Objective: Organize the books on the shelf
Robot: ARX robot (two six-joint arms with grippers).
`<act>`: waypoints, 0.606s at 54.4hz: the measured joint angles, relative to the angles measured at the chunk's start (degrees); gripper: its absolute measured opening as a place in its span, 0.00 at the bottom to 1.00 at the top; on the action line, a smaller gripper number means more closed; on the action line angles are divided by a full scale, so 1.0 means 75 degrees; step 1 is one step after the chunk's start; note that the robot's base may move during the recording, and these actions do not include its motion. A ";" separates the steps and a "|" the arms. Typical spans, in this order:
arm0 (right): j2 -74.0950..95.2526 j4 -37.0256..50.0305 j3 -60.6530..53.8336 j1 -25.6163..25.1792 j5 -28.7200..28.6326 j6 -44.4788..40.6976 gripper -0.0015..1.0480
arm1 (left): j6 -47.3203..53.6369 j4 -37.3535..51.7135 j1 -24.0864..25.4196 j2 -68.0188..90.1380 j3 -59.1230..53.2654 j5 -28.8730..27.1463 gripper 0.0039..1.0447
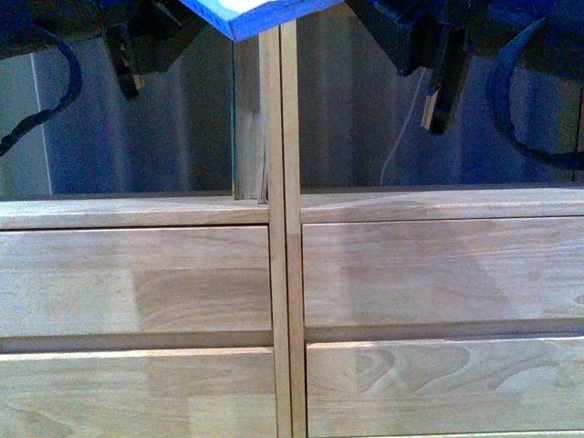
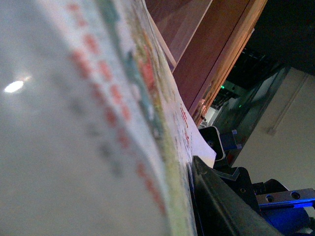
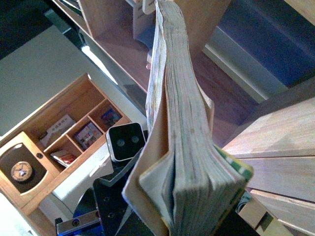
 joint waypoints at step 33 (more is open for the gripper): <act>-0.0309 -0.0836 -0.0699 -0.1512 -0.0842 -0.0653 0.94 | 0.0906 -0.1227 0.1617 -0.0015 0.0079 -0.0650 0.07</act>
